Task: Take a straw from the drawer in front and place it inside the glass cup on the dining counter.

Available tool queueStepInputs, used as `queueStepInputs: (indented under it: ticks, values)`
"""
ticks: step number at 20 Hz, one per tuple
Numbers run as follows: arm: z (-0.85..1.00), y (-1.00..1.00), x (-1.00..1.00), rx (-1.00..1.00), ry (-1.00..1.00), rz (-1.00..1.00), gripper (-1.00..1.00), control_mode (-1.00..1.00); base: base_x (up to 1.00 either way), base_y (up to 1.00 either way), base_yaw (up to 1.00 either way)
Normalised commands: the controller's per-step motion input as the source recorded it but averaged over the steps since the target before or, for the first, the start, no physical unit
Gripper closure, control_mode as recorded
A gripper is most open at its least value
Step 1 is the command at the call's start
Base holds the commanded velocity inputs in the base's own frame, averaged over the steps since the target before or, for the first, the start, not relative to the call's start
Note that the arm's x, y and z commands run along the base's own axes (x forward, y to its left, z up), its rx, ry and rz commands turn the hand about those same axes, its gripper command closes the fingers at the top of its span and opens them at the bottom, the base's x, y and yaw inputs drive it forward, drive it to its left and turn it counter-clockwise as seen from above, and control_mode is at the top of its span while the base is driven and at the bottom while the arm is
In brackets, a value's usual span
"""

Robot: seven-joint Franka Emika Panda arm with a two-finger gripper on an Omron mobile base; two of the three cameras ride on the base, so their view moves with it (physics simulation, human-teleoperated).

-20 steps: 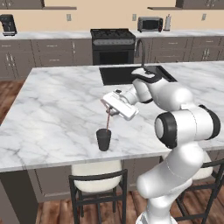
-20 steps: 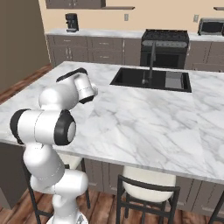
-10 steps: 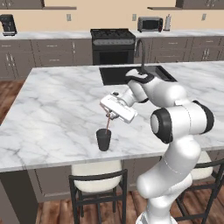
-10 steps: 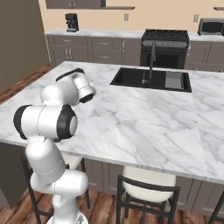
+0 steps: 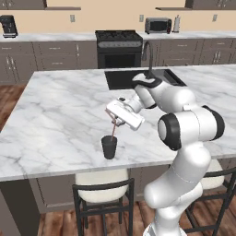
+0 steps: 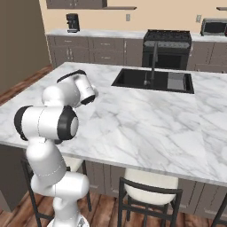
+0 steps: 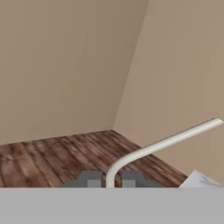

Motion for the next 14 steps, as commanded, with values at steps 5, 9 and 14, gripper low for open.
queueStepInputs:
  ticks: [5, 9, 14]
  values:
    - [-0.15, 0.08, 0.00, 0.00, 0.00, -0.08, 1.00, -1.00, 0.00, 0.00, 0.00]
    - [-0.07, 0.12, 0.06, 0.00, 0.00, -0.07, 1.00, -1.00, 0.00, 0.00, 0.00]
    - [-0.13, 0.07, 0.09, 0.00, 0.00, -0.06, 1.00, -1.00, 0.00, 0.00, 0.00]
